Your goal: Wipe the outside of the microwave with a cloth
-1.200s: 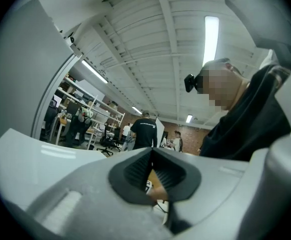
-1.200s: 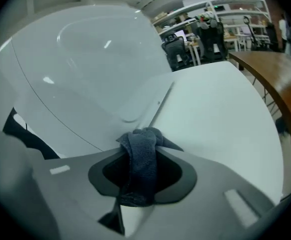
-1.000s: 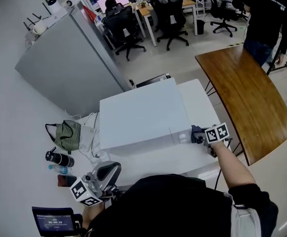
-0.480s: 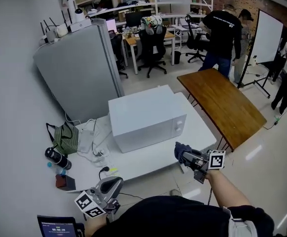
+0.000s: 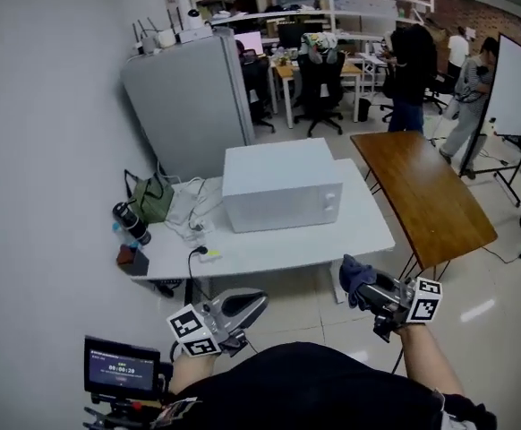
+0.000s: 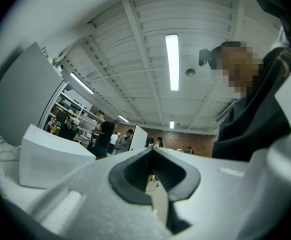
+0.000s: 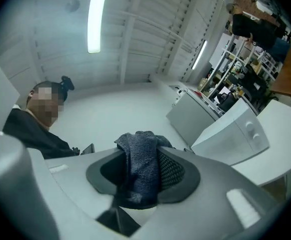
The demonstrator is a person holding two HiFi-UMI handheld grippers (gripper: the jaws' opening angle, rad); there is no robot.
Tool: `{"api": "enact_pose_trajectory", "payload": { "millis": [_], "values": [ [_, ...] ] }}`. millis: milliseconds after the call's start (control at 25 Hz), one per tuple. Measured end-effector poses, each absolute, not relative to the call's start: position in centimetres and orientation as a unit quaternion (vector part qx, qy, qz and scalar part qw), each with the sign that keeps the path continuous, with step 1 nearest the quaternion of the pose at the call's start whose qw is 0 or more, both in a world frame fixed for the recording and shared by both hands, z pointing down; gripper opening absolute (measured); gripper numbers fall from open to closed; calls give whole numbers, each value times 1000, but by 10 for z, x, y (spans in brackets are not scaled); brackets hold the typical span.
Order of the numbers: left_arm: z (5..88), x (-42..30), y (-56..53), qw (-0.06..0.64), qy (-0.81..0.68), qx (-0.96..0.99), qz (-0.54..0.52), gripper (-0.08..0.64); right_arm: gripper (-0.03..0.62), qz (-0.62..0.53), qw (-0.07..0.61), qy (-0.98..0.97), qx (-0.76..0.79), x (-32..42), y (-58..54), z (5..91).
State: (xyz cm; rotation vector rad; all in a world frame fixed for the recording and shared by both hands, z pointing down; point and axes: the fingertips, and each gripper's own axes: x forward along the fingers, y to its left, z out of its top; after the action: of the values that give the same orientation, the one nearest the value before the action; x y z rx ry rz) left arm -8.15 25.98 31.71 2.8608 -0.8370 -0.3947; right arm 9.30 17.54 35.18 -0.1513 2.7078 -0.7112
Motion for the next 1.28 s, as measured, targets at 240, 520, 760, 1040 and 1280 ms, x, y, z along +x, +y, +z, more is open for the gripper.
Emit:
{"api": "enact_pose_trajectory", "payload": {
  "millis": [240,520,760,1040,1280],
  "values": [
    [324,15,315,102,-309,938,-122,5,149,-231,136,963,6,146,251,356],
    [313,21,337,77,-315,939,-114,5,144,-206,81,975,-12,134,271,376],
    [297,-8,378,75,-315,938,-122,5,139,-191,66,979,-34,103,300,359],
    [312,-49,399,76,-319,934,-142,5,138,-165,32,986,-16,53,318,368],
    [319,-72,414,78,-327,929,-152,5,137,-169,25,985,-10,34,332,365]
  ]
}}
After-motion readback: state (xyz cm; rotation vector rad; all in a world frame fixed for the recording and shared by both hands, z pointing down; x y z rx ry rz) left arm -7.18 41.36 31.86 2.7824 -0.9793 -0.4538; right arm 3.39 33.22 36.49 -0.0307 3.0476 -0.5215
